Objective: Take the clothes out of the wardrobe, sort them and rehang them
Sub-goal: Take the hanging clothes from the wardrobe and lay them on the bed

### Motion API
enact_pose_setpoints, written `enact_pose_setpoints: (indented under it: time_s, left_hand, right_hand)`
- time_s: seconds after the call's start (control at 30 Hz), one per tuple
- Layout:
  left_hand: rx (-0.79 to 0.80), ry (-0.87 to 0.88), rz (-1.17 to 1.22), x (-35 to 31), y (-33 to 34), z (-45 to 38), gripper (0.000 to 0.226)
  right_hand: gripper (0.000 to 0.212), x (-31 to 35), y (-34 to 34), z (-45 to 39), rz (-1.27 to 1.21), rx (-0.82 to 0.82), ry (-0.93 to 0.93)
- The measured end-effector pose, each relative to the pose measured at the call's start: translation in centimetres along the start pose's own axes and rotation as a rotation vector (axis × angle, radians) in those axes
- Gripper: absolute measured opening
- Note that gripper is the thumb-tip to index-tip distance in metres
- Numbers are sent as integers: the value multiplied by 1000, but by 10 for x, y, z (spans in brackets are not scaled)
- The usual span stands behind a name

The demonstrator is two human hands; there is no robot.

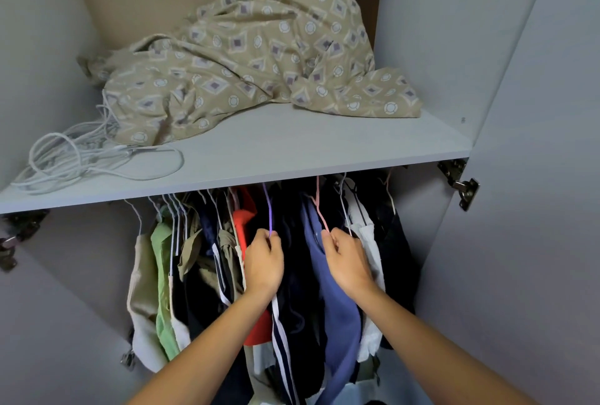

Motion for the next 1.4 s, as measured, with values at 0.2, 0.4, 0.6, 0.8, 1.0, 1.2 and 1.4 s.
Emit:
enact_pose_setpoints:
  time_s: [0.2,0.4,0.6,0.8,1.0,1.2,1.4]
  left_hand:
    - [106,20,33,-13,-47,43,43]
    - [173,-10,20,5,-96,71,30]
    - [163,-62,11,23,-135,116,27]
    - [44,-241,-16,35,-167,177,25]
    - [-159,-298,-137,42,-209,253,32]
    - [-304,-316,-150,59,-267,330,39]
    - [-368,-313,-107,93,-327,420,39]
  right_hand:
    - [51,45,-12,46,-72,49,-1]
    - [24,69,-10,83,-131,85,-7]
    - [11,77,13,111,-217,280,28]
    - [18,88,33,149,-328,441,91]
    - [43,121,46,203,-426,520,2]
    - [43,164,63,268,-487,615,-46]
    - [41,223,81,356,-499,694,-92]
Point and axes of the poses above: each hand's wrist, its own z-axis away from the middle knuckle, its own y-axis out of the palm, x = y × z, the point moved 4 cm from there along -z, towards the middle knuckle, and after that the axes turned 7 degrees about -y, right-handed, at the moved point
